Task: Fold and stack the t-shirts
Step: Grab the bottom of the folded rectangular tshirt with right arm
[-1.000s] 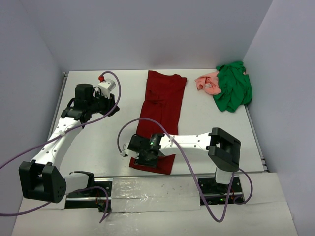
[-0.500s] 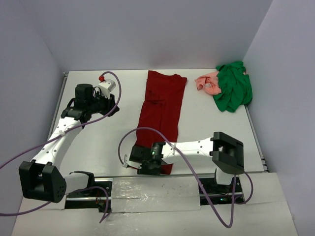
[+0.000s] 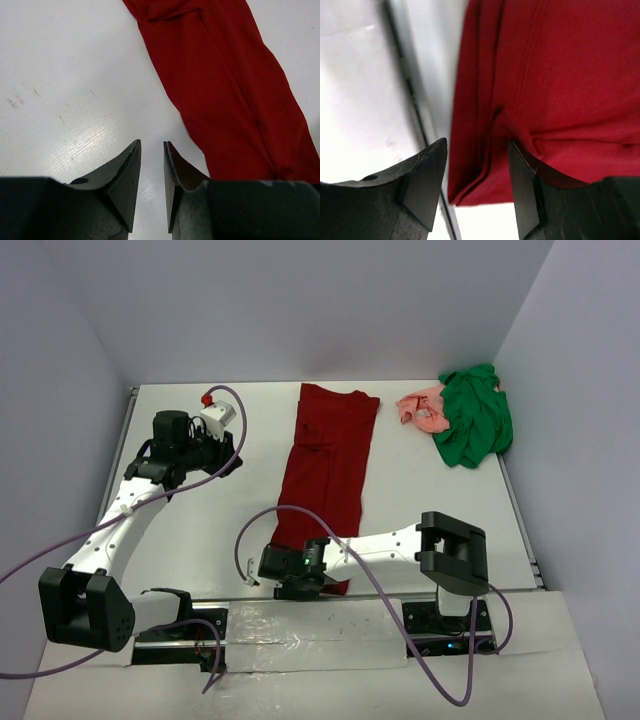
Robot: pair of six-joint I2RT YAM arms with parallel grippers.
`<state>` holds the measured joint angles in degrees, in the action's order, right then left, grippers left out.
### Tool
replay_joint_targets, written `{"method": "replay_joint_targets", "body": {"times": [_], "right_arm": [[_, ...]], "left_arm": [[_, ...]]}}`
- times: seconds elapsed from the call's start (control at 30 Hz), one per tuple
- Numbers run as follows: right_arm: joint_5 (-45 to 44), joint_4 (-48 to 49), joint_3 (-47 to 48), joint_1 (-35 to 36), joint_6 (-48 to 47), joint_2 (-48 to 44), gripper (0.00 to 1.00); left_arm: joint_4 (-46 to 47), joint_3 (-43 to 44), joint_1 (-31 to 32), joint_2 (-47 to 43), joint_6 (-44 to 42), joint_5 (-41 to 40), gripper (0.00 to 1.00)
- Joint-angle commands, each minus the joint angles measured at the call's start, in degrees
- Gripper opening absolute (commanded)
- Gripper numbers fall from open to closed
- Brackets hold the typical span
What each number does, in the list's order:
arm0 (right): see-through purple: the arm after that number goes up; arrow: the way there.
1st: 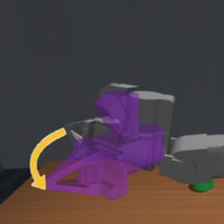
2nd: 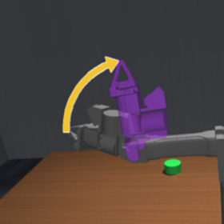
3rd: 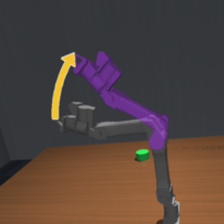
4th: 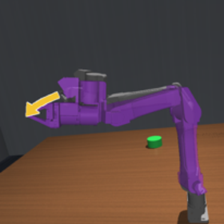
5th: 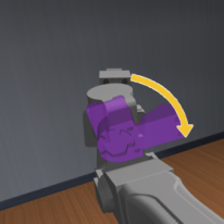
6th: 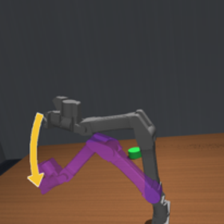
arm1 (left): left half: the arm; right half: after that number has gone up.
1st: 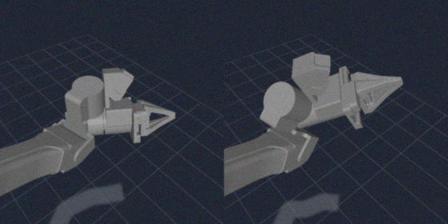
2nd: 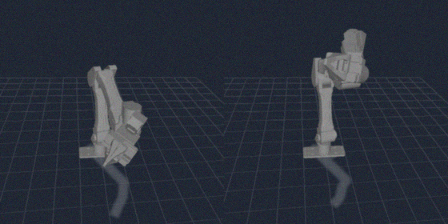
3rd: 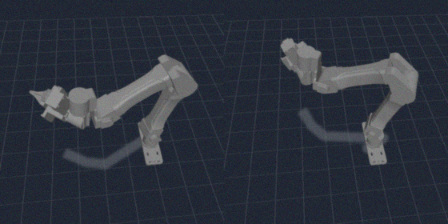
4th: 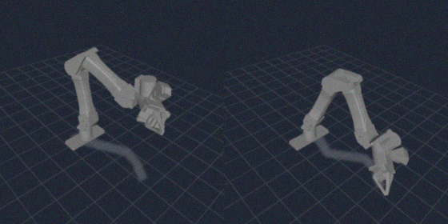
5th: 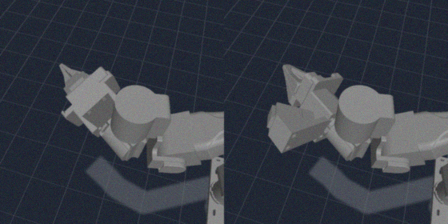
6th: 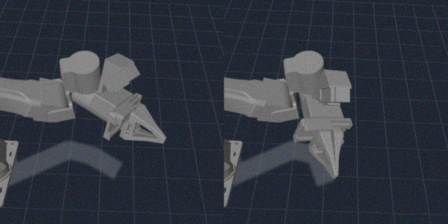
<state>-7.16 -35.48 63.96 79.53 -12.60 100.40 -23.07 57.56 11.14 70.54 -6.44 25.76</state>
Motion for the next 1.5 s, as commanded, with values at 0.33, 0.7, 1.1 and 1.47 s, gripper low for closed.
{"method": "replay_joint_targets", "body": {"times": [0.33, 0.7, 1.1, 1.47], "right_arm": [[-0.66, 2.44, 0.55, -0.42, 1.88, 7.09, 0.56], [-1.28, 0.25, 0.63, -4.9, 2.23, 10.61, 0.23], [2.32, -2.13, -0.42, -6.75, 1.53, 8.68, 0.0], [2.43, -2.74, 1.25, -4.47, -1.11, -5.91, 0.0]], "left_arm": [[1.1, 0.01, -0.24, -2.07, -0.68, 0.78, 0.34], [1.27, -0.43, -0.24, -3.04, -0.95, 1.22, 0.34], [0.92, 0.18, -0.24, -3.13, -1.03, 1.58, 0.34], [-0.13, 1.41, -0.24, -4.8, -0.95, 2.63, 0.34]]}}
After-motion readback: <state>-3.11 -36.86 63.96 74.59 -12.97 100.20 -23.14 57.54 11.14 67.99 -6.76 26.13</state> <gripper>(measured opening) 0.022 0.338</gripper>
